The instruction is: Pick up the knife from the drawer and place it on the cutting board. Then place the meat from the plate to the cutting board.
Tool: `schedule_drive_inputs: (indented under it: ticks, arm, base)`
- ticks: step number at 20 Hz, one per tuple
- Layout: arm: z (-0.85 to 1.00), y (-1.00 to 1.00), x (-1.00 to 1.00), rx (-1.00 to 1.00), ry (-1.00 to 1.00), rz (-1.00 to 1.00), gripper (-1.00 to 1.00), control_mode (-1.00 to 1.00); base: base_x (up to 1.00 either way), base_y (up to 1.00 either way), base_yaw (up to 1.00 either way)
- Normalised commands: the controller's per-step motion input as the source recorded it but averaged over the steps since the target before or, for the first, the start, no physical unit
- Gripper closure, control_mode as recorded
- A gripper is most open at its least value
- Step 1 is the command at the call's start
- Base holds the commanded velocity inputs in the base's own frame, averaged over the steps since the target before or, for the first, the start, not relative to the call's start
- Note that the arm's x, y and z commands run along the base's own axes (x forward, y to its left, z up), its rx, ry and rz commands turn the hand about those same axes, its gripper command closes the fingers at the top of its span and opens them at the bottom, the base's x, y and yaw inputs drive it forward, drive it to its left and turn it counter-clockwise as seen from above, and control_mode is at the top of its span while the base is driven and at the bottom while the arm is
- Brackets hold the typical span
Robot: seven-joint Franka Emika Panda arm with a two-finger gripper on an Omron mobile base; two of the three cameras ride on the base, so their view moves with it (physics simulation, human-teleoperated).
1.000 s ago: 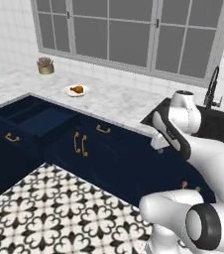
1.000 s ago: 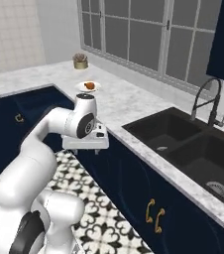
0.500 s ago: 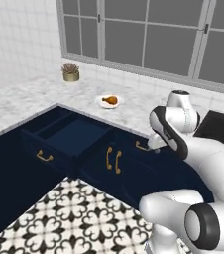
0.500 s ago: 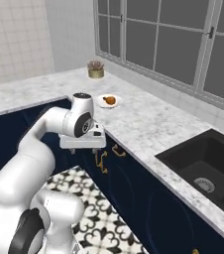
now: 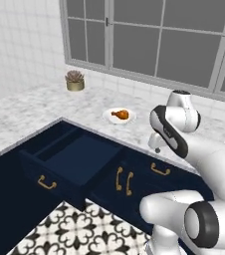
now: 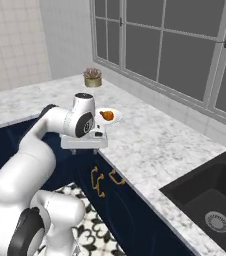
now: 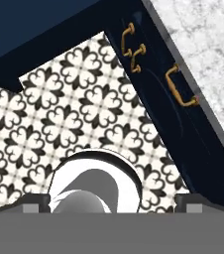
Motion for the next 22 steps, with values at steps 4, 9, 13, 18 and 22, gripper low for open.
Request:
schedule_drive_inputs:
  ticks: [4, 9, 13, 18, 22]
  arm:
    - [0.0, 0.0, 0.0, 0.0, 0.0, 0.0, -1.0, 1.0]
    - [0.0, 0.0, 0.0, 0.0, 0.0, 0.0, -1.0, 1.0]
    - [0.0, 0.0, 0.0, 0.0, 0.0, 0.0, -1.0, 1.0]
    - [0.0, 0.0, 0.0, 0.0, 0.0, 0.0, -1.0, 1.0]
    - [0.0, 0.0, 0.0, 0.0, 0.0, 0.0, -1.0, 1.0]
  base:
    - [0.67, 0.22, -0.08]
    - [0.63, 0.02, -0.08]
    - [0.44, 0.0, -0.05]
    - [0.46, 0.0, -0.05]
    - [0.48, 0.0, -0.05]
